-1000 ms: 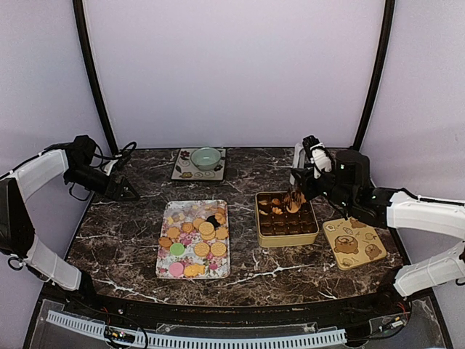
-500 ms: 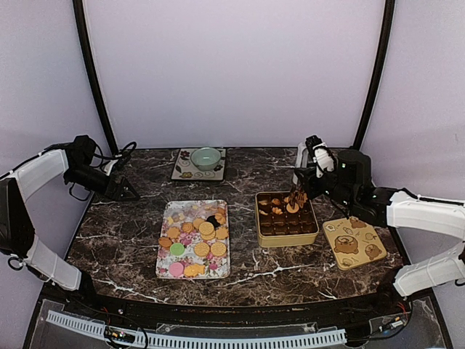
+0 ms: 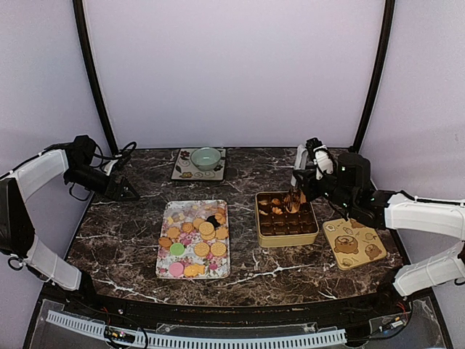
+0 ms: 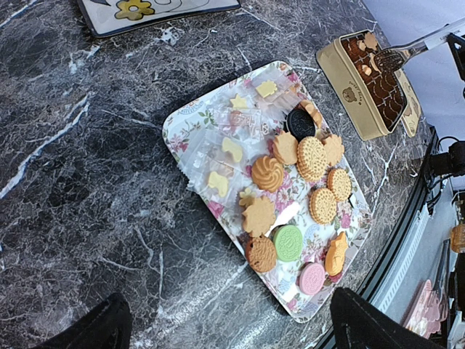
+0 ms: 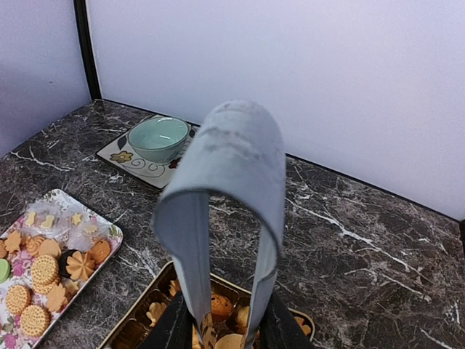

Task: Pack the cookies
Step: Adjust the fake cookies in the empty pocket of the box.

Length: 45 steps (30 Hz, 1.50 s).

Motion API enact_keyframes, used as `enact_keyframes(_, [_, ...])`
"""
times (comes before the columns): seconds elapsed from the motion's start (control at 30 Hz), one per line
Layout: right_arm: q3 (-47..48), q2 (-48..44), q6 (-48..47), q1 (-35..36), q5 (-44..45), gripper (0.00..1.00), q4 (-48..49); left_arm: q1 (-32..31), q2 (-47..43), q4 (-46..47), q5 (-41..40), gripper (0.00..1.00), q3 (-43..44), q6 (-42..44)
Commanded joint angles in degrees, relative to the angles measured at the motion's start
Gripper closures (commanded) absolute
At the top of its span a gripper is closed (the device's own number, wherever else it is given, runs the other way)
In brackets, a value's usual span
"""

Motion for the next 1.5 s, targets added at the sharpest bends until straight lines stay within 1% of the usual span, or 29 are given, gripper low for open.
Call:
enact_keyframes(0.0, [1.6, -1.5, 1.6, -0.2, -3.2, 0.7, 2.0, 0.4, -0.7, -1.1, 1.0, 0.02, 0.5, 0.4])
enact_keyframes(0.13, [3.4, -1.7, 1.7, -0.2, -4.8, 0.7, 0.9, 0.4, -0.8, -1.1, 1.1, 0.02, 0.4, 0.4])
enact_keyframes(0.33, [3.5, -2.1, -1.1, -0.2, 0.7, 0.7, -1.1, 0.4, -0.8, -1.3, 1.1, 0.02, 0.3, 0.6])
enact_keyframes(0.43, [3.4, -1.6, -1.9, -0.8, 1.7, 0.69, -1.7, 0.4, -0.9, -1.2, 1.1, 0.02, 0.2, 0.6])
enact_keyframes(0.73, [1.2, -0.6, -1.3, -1.9, 1.2, 0.67, 0.3, 0.4, -1.0, -1.6, 0.8, 0.02, 0.4, 0.8])
enact_keyframes(0.83, [1.0, -0.1, -0.7, -1.9, 0.0, 0.65, 1.0, 0.4, -0.9, -1.5, 0.9, 0.02, 0.7, 0.8])
enact_keyframes(1.0, [0.7, 1.2, 1.5, -1.9, -2.3, 0.65, 2.2, 0.4, -0.5, -1.6, 1.0, 0.03, 0.9, 0.6])
enact_keyframes(1.27, [0.3, -0.3, 2.9, -1.9, -4.5, 0.69, 3.5, 0.4, -0.2, -1.7, 1.1, 0.03, 1.2, 0.8])
enact_keyframes(1.47, [1.7, -3.2, 2.9, -1.8, -5.7, 0.72, 1.8, 0.4, 0.0, -1.7, 1.2, 0.03, 1.3, 0.6])
